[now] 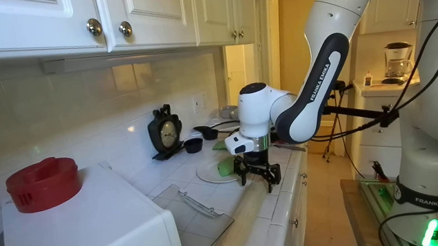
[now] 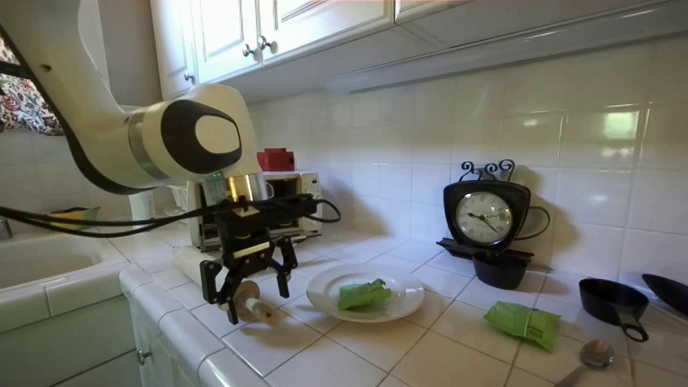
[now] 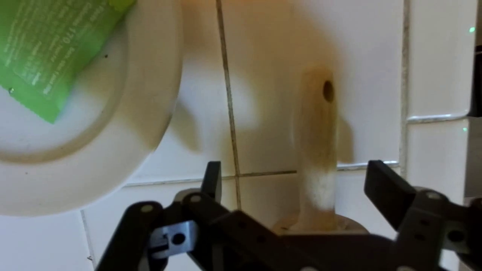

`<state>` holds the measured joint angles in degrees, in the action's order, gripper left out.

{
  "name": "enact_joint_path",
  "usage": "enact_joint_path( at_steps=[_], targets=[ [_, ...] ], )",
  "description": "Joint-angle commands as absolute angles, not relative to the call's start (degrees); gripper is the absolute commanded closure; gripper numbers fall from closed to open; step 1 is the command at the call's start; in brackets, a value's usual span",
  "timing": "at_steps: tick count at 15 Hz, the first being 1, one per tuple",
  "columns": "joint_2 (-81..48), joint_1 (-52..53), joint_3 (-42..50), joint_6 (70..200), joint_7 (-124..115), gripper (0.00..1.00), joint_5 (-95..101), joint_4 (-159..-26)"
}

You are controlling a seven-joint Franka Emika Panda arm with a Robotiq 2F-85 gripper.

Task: Move the rolling pin to the right

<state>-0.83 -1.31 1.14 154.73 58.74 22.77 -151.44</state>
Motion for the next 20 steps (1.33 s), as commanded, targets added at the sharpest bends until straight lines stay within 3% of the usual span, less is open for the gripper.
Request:
enact_joint_path(
  at_steps=[1, 4, 6, 10, 18, 20],
  targets=[
    [-0.43, -1.39, 1.21, 155.63, 57.26, 0.02, 22.04, -153.17],
    [0.08, -1.84, 1.73, 155.52, 56.45, 0.03, 22.19, -154.14],
    [0.09, -2.27, 2.29, 155.65, 55.93, 0.08, 22.42, -154.44],
    [0.09, -3.29, 3.47, 154.72, 56.03, 0.41, 22.62, -153.36],
    [0.28, -3.05, 3.39, 153.31, 55.31, 0.96, 23.67, -152.22],
    [0.33, -3.06, 3.40, 153.11, 55.11, 1.00, 23.79, -152.35]
  ],
)
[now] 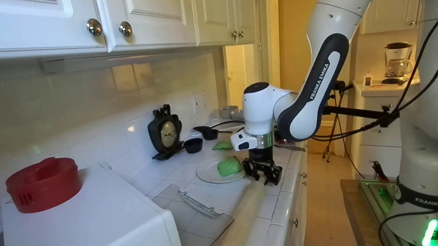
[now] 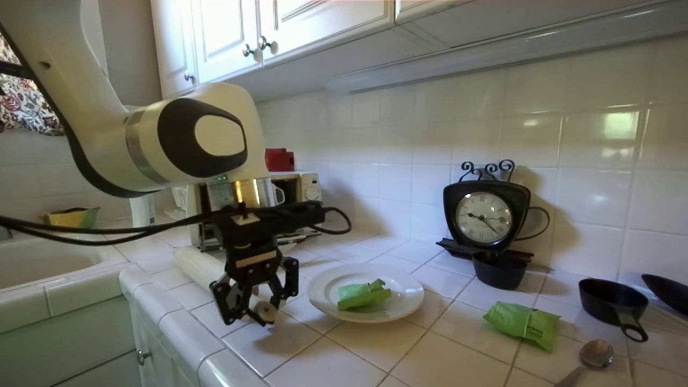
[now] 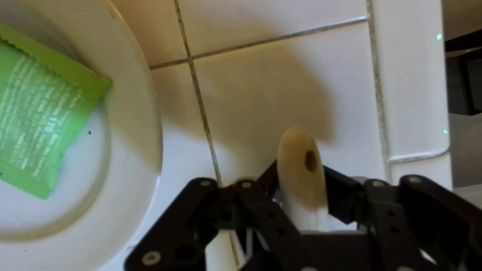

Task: Move the rolling pin to the right

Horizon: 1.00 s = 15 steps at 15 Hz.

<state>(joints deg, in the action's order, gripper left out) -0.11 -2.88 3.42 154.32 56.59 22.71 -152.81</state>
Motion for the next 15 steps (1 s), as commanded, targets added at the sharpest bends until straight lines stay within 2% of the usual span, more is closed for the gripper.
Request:
enact_joint_path(
  at_steps=[1, 8, 9, 15],
  targets=[
    [0.56, -3.08, 3.43, 153.01, 55.15, 1.00, 23.77, -152.53],
    [1.86, -3.40, 3.87, 152.38, 55.52, 1.00, 22.61, -153.19],
    [1.31, -3.24, 3.69, 152.08, 56.27, 0.78, 21.91, -152.80],
    [0.47, -2.38, 2.73, 149.55, 56.77, 0.41, 21.65, -151.73]
  ],
)
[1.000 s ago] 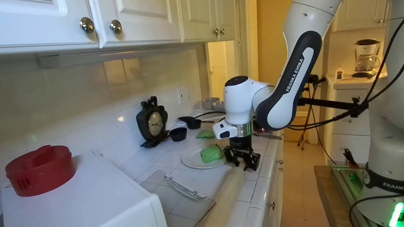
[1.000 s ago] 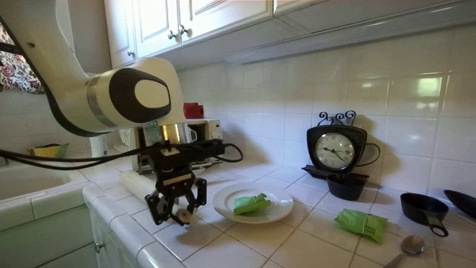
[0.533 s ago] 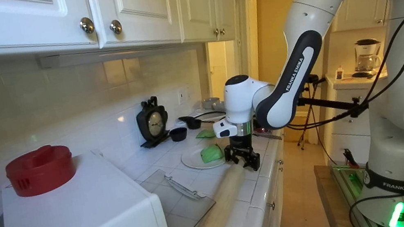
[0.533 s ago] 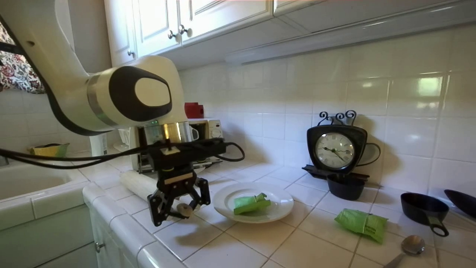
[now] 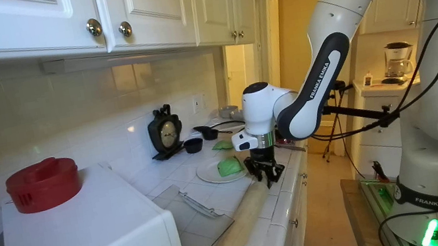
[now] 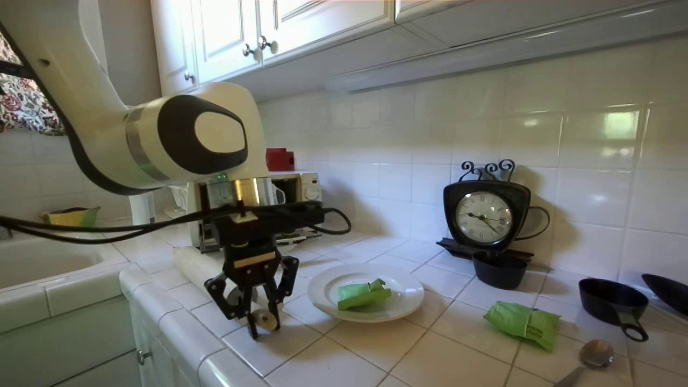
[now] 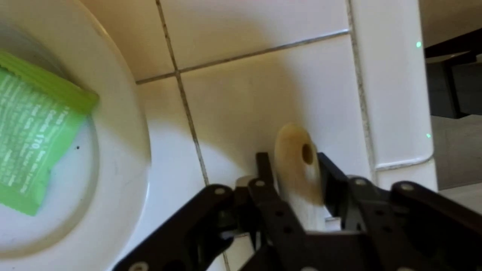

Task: Move the rolling pin to the right

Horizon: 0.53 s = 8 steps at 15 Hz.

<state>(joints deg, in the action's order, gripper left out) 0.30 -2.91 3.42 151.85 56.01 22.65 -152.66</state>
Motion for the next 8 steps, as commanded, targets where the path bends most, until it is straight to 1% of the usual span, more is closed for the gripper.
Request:
enact_joint_path(
  at_steps=[1, 5, 6, 8],
  targets=[
    [0.43, -2.22, 2.56, 149.41, 56.74, 0.34, 21.72, -151.54],
    [1.15, -1.50, 1.65, 147.87, 55.90, 0.05, 22.27, -151.41],
    [1.27, -1.31, 1.46, 147.76, 55.60, 0.01, 22.55, -151.44],
    [1.39, -1.13, 1.19, 147.60, 55.59, 0.00, 22.63, -151.41]
  ],
)
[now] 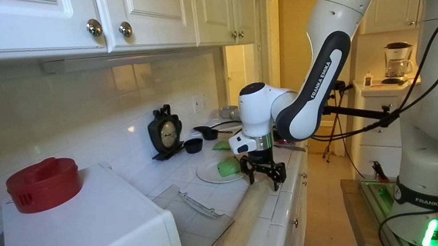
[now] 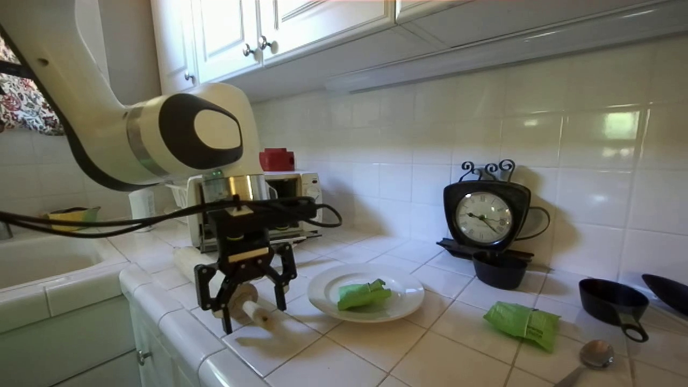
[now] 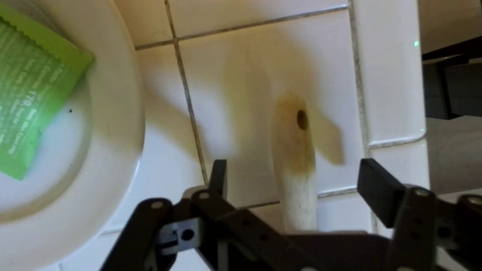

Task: Move the rolling pin to the right

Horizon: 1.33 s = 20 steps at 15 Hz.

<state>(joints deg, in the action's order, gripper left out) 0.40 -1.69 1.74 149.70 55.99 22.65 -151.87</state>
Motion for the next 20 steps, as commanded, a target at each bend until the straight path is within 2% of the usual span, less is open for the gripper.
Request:
enact_joint_path(
  at_steps=[1, 2, 3, 5, 6, 9, 15, 20],
  targets=[
    [1.35, -1.11, 1.13, 147.62, 55.70, 0.00, 22.55, -151.37],
    [1.29, -1.08, 1.11, 147.78, 55.76, 0.00, 22.55, -151.36],
    [1.21, -1.03, 1.12, 147.89, 55.86, 0.05, 22.44, -151.34],
    [1.15, -1.04, 1.15, 148.00, 55.86, 0.29, 22.50, -151.29],
    [0.93, -1.11, 1.22, 148.25, 55.94, 0.31, 22.50, -151.16],
    [0.50, -1.15, 1.26, 148.69, 55.64, 0.55, 22.82, -150.53],
    [0.28, -0.83, 0.84, 148.55, 55.46, 0.96, 23.14, -149.07],
    [1.19, -1.02, 0.93, 149.15, 56.35, 0.94, 22.43, -150.17]
  ],
)
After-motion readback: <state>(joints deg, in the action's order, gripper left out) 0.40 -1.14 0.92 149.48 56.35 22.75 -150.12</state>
